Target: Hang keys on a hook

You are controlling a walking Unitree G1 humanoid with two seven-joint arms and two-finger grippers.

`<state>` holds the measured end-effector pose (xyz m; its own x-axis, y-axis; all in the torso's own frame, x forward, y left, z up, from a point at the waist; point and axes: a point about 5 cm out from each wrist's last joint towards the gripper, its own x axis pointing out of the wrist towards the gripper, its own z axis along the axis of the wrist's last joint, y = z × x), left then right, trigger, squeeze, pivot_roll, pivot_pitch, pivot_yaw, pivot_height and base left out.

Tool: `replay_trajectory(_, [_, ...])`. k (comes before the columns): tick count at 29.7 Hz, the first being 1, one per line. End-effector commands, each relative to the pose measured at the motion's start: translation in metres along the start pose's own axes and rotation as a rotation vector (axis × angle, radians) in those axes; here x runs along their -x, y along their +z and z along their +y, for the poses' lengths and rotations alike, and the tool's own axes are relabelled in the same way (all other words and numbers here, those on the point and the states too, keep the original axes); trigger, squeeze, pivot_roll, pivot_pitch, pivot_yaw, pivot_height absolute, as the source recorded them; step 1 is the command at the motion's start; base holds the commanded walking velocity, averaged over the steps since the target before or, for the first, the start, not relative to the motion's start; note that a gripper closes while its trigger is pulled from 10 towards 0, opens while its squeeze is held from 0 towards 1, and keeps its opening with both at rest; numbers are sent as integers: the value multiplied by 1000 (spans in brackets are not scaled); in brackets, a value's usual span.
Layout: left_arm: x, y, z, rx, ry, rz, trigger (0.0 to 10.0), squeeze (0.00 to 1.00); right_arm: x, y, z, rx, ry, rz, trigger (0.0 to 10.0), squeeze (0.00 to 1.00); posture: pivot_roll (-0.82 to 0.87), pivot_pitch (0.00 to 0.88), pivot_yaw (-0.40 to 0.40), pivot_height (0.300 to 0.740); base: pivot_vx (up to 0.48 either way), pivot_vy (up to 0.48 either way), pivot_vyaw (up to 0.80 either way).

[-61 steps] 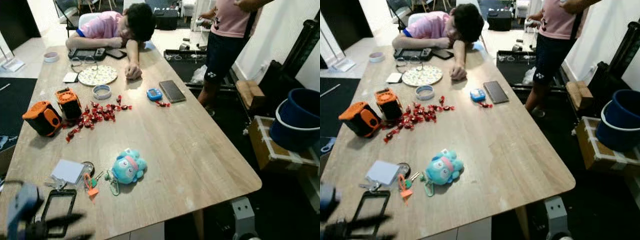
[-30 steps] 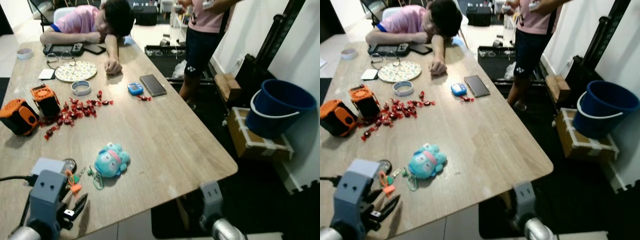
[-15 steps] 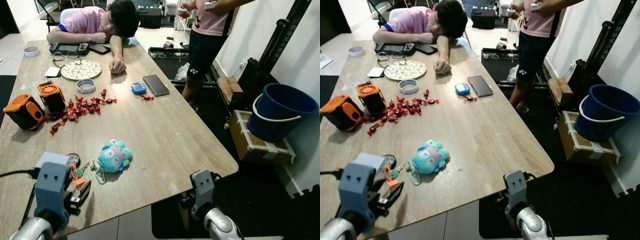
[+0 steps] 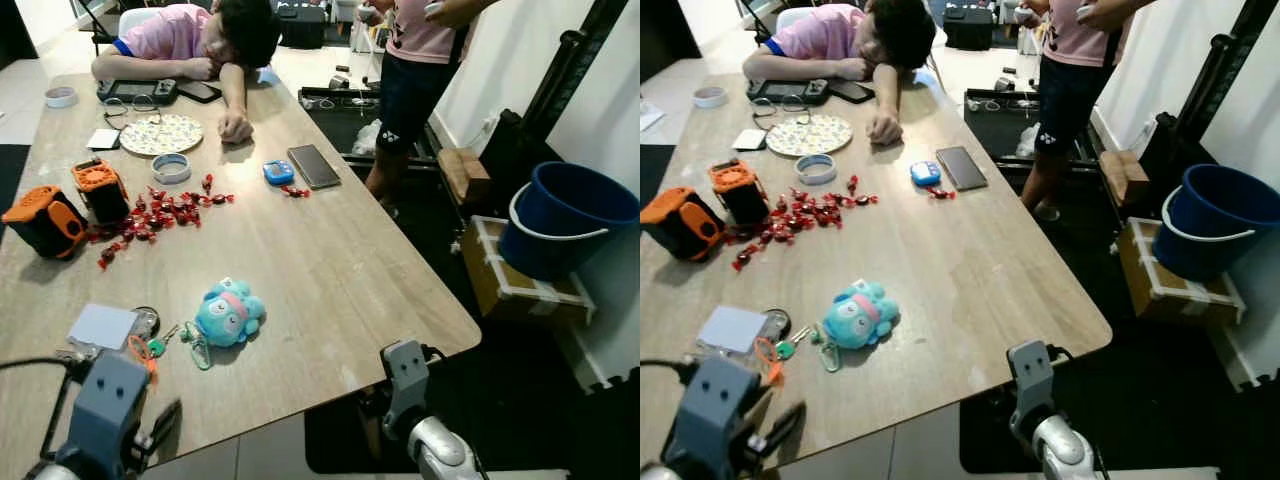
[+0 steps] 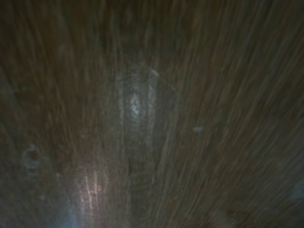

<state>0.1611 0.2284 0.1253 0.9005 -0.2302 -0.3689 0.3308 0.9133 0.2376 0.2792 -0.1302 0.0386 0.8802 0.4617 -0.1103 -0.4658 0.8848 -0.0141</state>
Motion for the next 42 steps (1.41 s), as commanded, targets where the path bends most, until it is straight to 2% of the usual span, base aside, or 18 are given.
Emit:
replay_trajectory(1, [5, -5, 1, -44, -17, 41, 10000, 0, 8, 1, -8, 0, -28, -6, 10000, 0, 254, 177, -36, 740, 0, 0, 0])
replay_trajectory(3, [6, -6, 2, -42, -11, 44, 10000, 0, 13, -2, -13, 3, -44, 4, 10000, 0, 253, 178, -36, 740, 0, 0, 0])
replay_trajectory(4, [5, -5, 4, -30, 10, 36, 10000, 0, 37, -19, -29, 18, -107, 72, 10000, 0, 244, 181, -39, 740, 0, 0, 0])
replay_trajectory(6, [3, -4, 4, -23, 17, 28, 10000, 0, 57, -32, -37, 29, -149, 127, 10000, 0, 236, 181, -38, 740, 0, 0, 0])
replay_trajectory(7, [3, -4, 4, -23, 17, 28, 10000, 0, 57, -32, -37, 29, -149, 127, 10000, 0, 236, 181, -38, 740, 0, 0, 0])
replay_trajectory(8, [2, -3, 3, -25, 9, 23, 10000, 0, 73, -41, -41, 30, -175, 162, 10000, 0, 228, 184, -36, 740, 0, 0, 0])
replay_trajectory(9, [2, -3, 3, -25, 9, 23, 10000, 0, 73, -41, -41, 30, -175, 162, 10000, 0, 228, 184, -36, 740, 0, 0, 0])
replay_trajectory(14, [-4, 0, 5, -38, -10, -8, 10000, 0, 112, -57, -46, 37, -243, 237, 10000, 0, 205, 189, -26, 740, 0, 0, 0])
replay_trajectory(17, [-7, 5, 9, -23, 11, -39, 10000, 0, 122, -63, -45, 35, -267, 268, 10000, 0, 201, 189, -25, 740, 0, 0, 0])
replay_trajectory(18, [-9, 11, 13, 21, 35, -71, 10000, 0, 125, -65, -45, 35, -277, 276, 10000, 0, 199, 190, -23, 740, 0, 0, 0])
replay_trajectory(21, [-9, 15, 15, 45, 46, -92, 10000, 0, 125, -66, -45, 32, -281, 275, 10000, 0, 199, 190, -23, 740, 0, 0, 0])
replay_trajectory(22, [-8, 22, 21, 69, 78, -117, 10000, 0, 124, -64, -44, 25, -285, 265, 10000, 0, 200, 190, -22, 740, 0, 0, 0])
replay_trajectory(26, [-11, 32, 24, 93, 97, -149, 10000, 0, 118, -60, -45, 22, -280, 250, 10000, 0, 208, 191, -26, 740, 0, 0, 0])
replay_trajectory(30, [-15, 36, 20, 46, 87, -135, 10000, 0, 113, -57, -46, 24, -273, 242, 10000, 0, 218, 191, -30, 740, 0, 0, 0])
replay_trajectory(33, [-21, 36, 16, 47, 86, -129, 10000, 0, 109, -56, -45, 27, -264, 237, 10000, 0, 217, 191, -30, 740, 0, 0, 0])
replay_trajectory(37, [-29, 33, 8, 144, 96, -101, 10000, 0, 106, -54, -45, 27, -258, 232, 10000, 0, 216, 189, -31, 740, 0, 0, 0])
replay_trajectory(39, [-35, 29, 10, 204, 157, -64, 10000, 0, 105, -55, -44, 25, -255, 233, 10000, 0, 215, 188, -31, 740, 0, 0, 0])
replay_trajectory(42, [-38, 30, 10, 270, 164, -70, 10000, 0, 105, -55, -43, 22, -253, 232, 10000, 0, 213, 188, -30, 740, 0, 0, 0])
